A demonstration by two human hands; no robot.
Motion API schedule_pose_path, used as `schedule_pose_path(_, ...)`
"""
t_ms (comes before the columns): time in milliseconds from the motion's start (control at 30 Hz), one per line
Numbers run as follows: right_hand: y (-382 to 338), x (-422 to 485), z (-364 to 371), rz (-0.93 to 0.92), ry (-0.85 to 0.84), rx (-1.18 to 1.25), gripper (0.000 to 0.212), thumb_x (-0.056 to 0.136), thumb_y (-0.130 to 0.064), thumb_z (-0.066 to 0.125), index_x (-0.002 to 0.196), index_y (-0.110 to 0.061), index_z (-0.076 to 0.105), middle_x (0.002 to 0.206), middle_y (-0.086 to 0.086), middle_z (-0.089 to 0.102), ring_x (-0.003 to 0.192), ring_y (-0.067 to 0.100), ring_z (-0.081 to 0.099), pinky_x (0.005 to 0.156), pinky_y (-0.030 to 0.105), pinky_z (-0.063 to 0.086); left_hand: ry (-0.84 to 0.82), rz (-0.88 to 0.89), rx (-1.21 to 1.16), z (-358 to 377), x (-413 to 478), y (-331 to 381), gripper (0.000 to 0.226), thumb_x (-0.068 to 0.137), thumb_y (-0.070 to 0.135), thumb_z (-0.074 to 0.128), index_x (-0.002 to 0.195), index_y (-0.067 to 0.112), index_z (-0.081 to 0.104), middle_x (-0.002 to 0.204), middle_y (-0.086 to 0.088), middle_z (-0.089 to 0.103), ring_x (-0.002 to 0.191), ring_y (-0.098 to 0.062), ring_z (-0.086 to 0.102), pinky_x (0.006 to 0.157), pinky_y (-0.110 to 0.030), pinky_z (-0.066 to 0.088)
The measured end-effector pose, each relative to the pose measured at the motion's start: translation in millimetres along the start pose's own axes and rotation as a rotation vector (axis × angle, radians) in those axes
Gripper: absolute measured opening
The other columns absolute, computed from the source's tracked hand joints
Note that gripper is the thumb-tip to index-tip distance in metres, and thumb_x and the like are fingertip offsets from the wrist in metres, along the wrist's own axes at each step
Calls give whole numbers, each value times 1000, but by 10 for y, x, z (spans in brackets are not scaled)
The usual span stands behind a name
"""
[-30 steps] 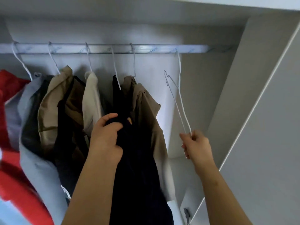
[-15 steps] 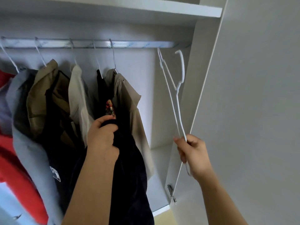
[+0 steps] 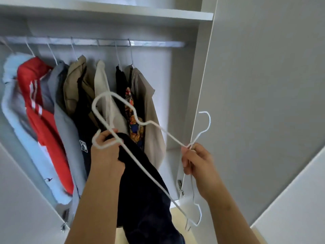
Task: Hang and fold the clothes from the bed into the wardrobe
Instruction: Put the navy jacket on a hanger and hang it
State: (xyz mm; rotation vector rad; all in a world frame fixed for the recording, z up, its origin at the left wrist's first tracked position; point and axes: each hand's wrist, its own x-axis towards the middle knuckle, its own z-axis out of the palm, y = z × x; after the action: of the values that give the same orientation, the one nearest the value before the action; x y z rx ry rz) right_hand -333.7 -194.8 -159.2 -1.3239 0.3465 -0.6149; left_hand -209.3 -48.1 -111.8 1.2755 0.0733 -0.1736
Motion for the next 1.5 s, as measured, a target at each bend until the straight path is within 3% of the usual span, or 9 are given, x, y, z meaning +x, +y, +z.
schedule_pose_path(233, 3, -503, 11, 148, -187, -49, 29, 68, -46, 63, 64, -19, 71, 40, 0, 38, 35, 10, 29, 38, 17, 28, 55, 2, 39, -328, -439, -55, 36, 84, -11, 44, 77, 22, 56, 68, -9, 52, 56, -18, 49, 34, -12, 38)
schedule_pose_path(400, -8, -561, -128, 176, 33, -49, 40, 91, -25, 57, 53, -16, 68, 42, 0, 44, 37, 10, 36, 36, 17, 30, 97, 13, 133, -375, -544, -100, 31, 80, -11, 48, 81, 17, 61, 63, -6, 51, 52, -16, 48, 44, -19, 42)
schedule_pose_path(633, 9, -545, -148, 136, 348, -94, 36, 91, -21, 58, 56, -12, 59, 36, -8, 37, 32, 5, 32, 35, 14, 27, -42, 76, 143, -626, -548, 62, 36, 82, -18, 40, 75, 14, 54, 37, 8, 54, 33, 0, 49, 39, -10, 40)
schedule_pose_path(767, -24, -502, -118, 75, 433, -189, 36, 88, -25, 61, 54, -17, 60, 37, -9, 40, 42, 11, 37, 47, 25, 32, 166, 16, 67, -639, -446, 78, 31, 77, -16, 42, 82, 10, 59, 68, -10, 55, 55, -18, 50, 54, -27, 45)
schedule_pose_path(1000, -62, -482, -11, 46, 293, -270, 42, 88, -27, 61, 46, -21, 62, 38, -12, 43, 39, 4, 39, 48, 22, 32, 335, 244, 239, -628, -471, 27, 33, 77, -10, 42, 86, 17, 58, 65, 3, 48, 39, -3, 47, 32, -9, 31)
schedule_pose_path(1100, -85, -465, -6, 57, 234, -308, 42, 89, -29, 60, 47, -25, 65, 38, -13, 45, 41, 2, 41, 49, 21, 31, 381, 369, 398, -628, -515, 23, 32, 78, -6, 42, 90, 19, 58, 71, 6, 49, 45, 10, 49, 36, -8, 32)
schedule_pose_path(1233, -109, -469, 5, 89, 180, -347, 47, 89, -26, 60, 42, -24, 62, 34, -11, 38, 32, 2, 34, 39, 14, 27, 365, 431, 574, -636, -522, 55, 30, 78, -1, 45, 89, 25, 55, 98, -10, 56, 58, -8, 45, 49, -24, 32)
schedule_pose_path(1367, -203, -507, -6, 101, 166, -334, 54, 89, -20, 60, 35, -21, 56, 33, -11, 33, 29, 3, 28, 34, 11, 23, 161, 423, 652, -703, -500, 163, 32, 80, -4, 45, 95, 19, 61, 72, -6, 53, 46, -17, 39, 46, -28, 32)
schedule_pose_path(1500, -312, -575, 84, 126, 120, -280, 57, 90, -21, 58, 33, -19, 56, 32, -11, 32, 27, 3, 27, 31, 10, 23, 246, 486, 982, -726, -553, 233, 29, 81, 6, 50, 97, 29, 57, 93, -6, 48, 67, -22, 47, 53, -26, 30)
